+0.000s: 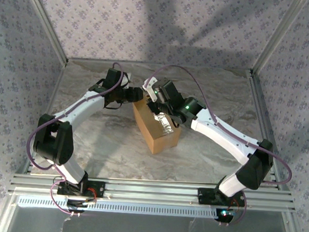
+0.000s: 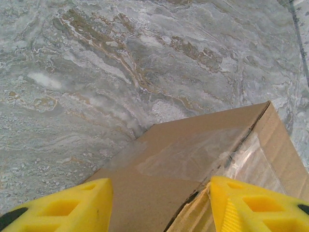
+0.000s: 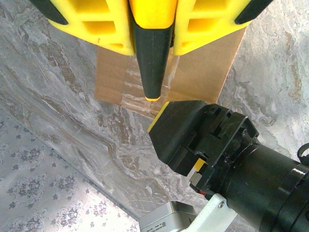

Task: Unpack the express box

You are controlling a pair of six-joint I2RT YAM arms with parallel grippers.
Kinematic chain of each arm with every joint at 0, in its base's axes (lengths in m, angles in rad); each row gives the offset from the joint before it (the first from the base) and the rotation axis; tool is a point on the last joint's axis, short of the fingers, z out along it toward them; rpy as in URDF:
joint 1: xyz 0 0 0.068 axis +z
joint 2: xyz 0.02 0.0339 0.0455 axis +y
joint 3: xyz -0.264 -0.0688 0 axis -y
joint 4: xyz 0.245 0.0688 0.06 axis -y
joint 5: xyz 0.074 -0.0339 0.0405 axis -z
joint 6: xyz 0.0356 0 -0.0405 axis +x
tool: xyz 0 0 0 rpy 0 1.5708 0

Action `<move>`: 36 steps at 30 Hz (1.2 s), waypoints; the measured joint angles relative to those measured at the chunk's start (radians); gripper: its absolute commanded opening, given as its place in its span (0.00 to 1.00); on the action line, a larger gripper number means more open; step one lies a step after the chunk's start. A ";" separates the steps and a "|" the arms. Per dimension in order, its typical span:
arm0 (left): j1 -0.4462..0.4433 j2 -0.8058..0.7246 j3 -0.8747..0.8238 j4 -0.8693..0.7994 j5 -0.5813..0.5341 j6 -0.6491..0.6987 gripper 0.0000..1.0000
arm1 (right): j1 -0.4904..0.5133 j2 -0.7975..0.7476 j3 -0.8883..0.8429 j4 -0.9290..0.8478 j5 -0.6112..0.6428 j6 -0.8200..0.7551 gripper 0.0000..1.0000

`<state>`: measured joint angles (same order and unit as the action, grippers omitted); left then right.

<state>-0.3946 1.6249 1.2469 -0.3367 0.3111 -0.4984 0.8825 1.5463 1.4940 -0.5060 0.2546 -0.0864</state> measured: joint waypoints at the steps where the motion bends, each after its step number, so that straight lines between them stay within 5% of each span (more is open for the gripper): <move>1: -0.001 0.000 0.000 -0.002 -0.001 0.000 0.55 | 0.000 0.000 0.000 0.000 0.000 0.000 0.00; 36: -0.006 0.000 0.002 -0.002 -0.012 -0.005 0.55 | -0.005 0.002 -0.039 0.042 -0.008 0.028 0.00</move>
<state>-0.4004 1.6253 1.2488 -0.3386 0.2989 -0.5034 0.8776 1.5482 1.4548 -0.4637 0.2470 -0.0586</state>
